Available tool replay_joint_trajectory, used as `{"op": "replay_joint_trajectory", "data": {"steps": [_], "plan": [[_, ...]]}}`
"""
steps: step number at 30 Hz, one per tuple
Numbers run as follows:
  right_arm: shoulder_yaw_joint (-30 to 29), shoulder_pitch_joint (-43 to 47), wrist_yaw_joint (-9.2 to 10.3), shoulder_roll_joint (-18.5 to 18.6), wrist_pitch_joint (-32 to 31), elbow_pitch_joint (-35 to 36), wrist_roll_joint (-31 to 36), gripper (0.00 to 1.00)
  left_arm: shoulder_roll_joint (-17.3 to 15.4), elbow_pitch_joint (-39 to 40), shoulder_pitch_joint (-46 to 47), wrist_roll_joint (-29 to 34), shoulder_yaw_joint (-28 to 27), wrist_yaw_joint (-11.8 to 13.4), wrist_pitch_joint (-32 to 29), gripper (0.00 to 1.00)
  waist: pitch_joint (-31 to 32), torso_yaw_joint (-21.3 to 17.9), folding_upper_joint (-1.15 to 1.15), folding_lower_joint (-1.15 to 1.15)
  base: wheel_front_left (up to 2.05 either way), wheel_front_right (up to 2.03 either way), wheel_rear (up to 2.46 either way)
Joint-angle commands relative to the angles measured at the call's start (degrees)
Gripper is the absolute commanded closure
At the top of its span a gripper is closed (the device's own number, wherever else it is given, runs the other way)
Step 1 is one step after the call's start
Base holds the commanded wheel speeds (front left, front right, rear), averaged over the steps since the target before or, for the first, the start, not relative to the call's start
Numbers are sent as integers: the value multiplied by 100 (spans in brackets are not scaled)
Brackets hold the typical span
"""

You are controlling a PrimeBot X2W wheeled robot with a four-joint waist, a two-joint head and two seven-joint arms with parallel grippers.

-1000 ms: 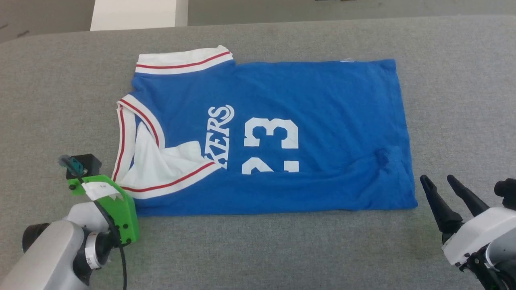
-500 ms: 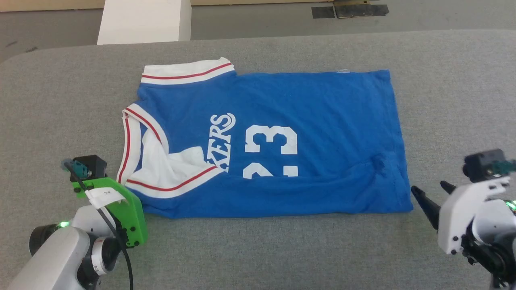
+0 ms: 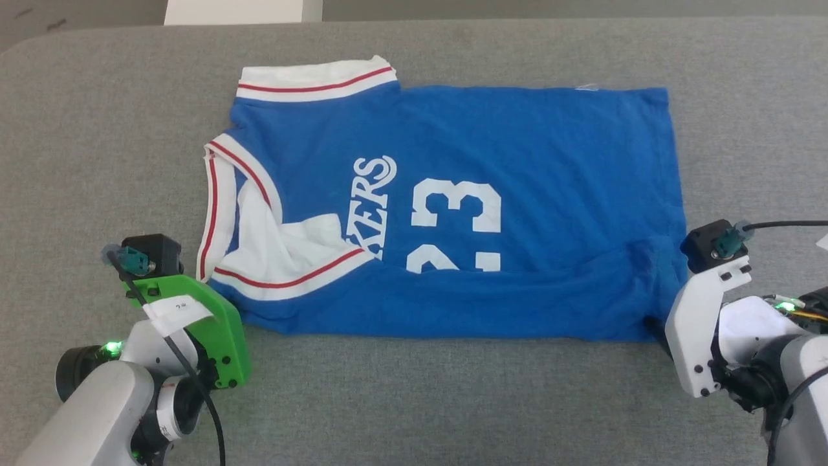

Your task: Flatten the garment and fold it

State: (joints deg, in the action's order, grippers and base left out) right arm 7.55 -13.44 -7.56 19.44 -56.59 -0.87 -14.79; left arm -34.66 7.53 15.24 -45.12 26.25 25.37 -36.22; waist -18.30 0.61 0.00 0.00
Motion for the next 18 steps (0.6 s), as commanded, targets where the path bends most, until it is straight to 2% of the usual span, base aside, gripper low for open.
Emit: {"op": "replay_joint_trajectory", "data": {"steps": [1,4,5,6,10,18], "plan": [[139,-24,8,55,-112,-133,-64,0,29,5,-37,12,-2,48,27,100,-76,57,0,0,0,0,0],[291,-33,8,157,-258,-209,-232,0,58,-10,-44,-2,-2,46,55,100,-103,54,0,0,0,0,0],[309,-47,8,185,-273,-222,-282,64,68,-25,-50,-8,-5,45,72,100,-98,48,0,0,0,0,0],[323,-54,8,211,-283,-232,-324,100,74,-39,-58,-14,-7,43,83,100,-89,42,0,0,0,0,0],[332,-101,8,332,-276,-222,-453,100,98,-107,-112,-62,-20,20,126,100,-6,12,0,0,0,0,0],[-46,-120,8,372,-28,-14,-620,100,132,-112,-271,-205,-233,22,372,100,386,12,0,0,0,0,0]]}}
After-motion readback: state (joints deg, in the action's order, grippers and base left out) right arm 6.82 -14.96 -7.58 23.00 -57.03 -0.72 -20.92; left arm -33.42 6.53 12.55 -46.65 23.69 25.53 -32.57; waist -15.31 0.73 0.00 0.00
